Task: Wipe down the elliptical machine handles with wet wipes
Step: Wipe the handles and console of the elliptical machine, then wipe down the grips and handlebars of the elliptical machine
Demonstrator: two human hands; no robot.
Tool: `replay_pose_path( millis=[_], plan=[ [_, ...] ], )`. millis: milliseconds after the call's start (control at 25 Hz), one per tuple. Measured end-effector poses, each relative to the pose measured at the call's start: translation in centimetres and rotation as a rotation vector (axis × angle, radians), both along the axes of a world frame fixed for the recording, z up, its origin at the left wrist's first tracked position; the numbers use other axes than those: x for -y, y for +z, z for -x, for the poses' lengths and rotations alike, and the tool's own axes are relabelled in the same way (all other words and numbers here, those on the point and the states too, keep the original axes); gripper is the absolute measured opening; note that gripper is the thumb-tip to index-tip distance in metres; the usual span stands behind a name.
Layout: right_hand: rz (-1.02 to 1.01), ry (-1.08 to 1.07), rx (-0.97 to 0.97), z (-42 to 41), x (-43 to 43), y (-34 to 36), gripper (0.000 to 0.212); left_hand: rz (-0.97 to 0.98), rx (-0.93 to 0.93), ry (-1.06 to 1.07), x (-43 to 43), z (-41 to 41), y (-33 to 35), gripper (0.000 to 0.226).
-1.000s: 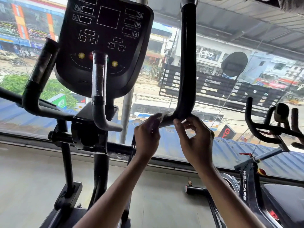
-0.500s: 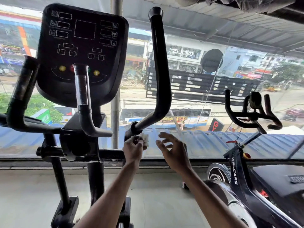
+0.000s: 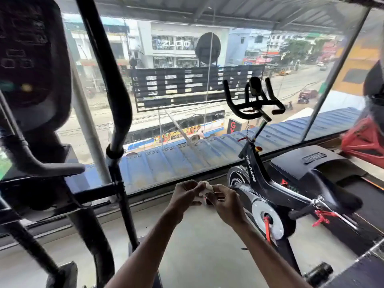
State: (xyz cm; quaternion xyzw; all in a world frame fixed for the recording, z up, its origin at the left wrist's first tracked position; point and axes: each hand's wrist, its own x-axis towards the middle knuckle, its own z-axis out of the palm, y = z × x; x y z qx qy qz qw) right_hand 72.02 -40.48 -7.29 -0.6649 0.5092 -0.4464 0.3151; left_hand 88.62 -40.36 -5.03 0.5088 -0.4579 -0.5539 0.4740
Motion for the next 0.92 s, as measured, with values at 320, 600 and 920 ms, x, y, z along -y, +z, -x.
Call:
replay_pose_path(
  millis=[320, 600, 920],
  plan=[
    [-0.169, -0.208, 0.166, 20.9, -11.3, -2.9, 0.017, -0.078, 0.014, -0.532, -5.2, 18.0, -2.5, 0.014],
    [-0.285, -0.664, 0.621, 34.7, -24.3, -7.1, 0.013, -0.246, 0.082, -0.954, -11.8, 33.8, -6.5, 0.037],
    [-0.2, -1.062, 0.724, 44.5, -40.7, -9.5, 0.014, -0.235, 0.216, -1.45, -23.6, 52.6, -7.9, 0.042]
  ],
)
